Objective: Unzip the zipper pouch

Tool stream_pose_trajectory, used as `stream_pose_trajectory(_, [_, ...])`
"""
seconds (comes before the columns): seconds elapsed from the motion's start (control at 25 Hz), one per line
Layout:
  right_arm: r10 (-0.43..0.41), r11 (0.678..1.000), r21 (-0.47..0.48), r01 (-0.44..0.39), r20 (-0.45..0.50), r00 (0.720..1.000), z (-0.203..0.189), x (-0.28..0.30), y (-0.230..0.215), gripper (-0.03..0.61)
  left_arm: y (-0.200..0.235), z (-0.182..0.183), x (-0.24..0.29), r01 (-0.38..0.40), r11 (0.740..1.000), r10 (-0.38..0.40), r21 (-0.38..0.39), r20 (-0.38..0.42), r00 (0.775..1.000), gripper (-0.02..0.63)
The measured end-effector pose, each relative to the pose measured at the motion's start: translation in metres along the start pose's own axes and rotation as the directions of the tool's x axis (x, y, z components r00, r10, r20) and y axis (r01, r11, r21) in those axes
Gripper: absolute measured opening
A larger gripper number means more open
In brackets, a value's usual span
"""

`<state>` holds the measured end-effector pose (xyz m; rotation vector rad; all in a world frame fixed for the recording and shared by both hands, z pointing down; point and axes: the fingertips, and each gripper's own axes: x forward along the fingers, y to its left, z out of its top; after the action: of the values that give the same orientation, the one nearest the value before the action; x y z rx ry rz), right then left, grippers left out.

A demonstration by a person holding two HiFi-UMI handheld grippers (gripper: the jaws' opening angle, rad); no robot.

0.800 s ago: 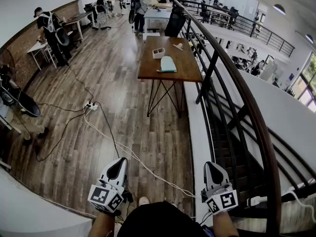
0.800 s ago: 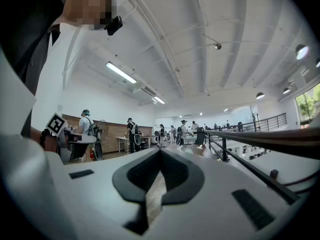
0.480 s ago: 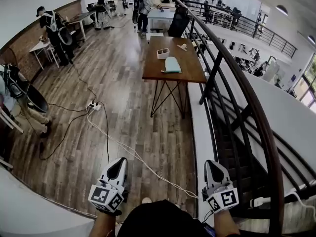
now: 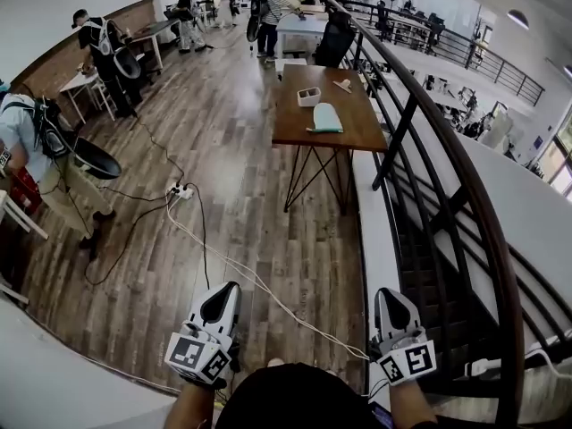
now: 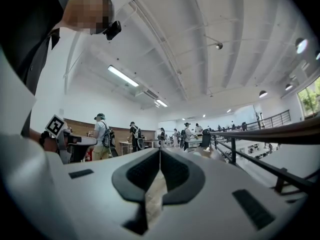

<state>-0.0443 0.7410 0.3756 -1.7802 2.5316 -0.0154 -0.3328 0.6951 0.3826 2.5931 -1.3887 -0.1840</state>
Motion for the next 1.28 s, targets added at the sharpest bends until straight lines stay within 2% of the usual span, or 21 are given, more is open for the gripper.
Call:
stream_pose_trajectory(0.12, [0.001,1.000,0.004,-0.001,0.019,1.000,0.004,0.008,0.011,0.050,0.006,0.005,0.000,0.009,1.000,-0.009,-0.002,0.012,1.000,0.018])
stream_pose_trajectory(0.2, [-0.007,1.000,0.017,0.006,0.038,0.999,0.007,0.012,0.015,0.116,0.008,0.007,0.000,0.011,1.000,-0.011,-0.008,0.022,1.000,0.029])
stream_pose_trajectory(0.24, [-0.014,1.000,0.023,0.013,0.050,0.999,0.008,0.013,0.016,0.144,0.009,0.007,0.001,0.012,1.000,-0.012,-0.009,0.024,1.000,0.088])
stream_pose_trajectory(0.32, [-0.040,0.999,0.024,0.038,0.072,0.997,0.011,0.016,0.014,0.239,0.012,0.006,0.003,0.004,1.000,-0.004,-0.006,0.028,1.000,0.217])
stream_pose_trajectory(0.36, [-0.056,0.998,0.020,0.054,0.079,0.995,0.013,0.016,0.011,0.270,0.015,0.006,0.004,-0.006,1.000,0.006,-0.004,0.032,0.999,0.256])
stream_pose_trajectory(0.44, [-0.077,0.997,0.022,0.075,0.087,0.993,0.015,0.018,0.007,0.298,0.021,0.006,0.004,-0.027,1.000,0.027,-0.001,0.037,0.999,0.276])
stream_pose_trajectory(0.84, [-0.050,0.999,0.025,0.049,0.077,0.996,0.009,0.049,-0.023,0.280,0.030,0.001,0.037,-0.057,0.998,0.057,0.007,0.013,0.998,0.278])
stream_pose_trajectory(1.12, [-0.007,1.000,-0.025,0.010,0.110,0.994,0.013,0.098,-0.074,0.259,0.045,0.020,0.087,-0.132,0.990,0.127,0.050,0.084,0.988,0.278])
stream_pose_trajectory(1.28, [-0.012,1.000,0.003,0.012,0.108,0.994,0.008,0.124,-0.110,0.256,0.047,0.019,0.126,-0.143,0.988,0.138,0.053,0.081,0.987,0.278])
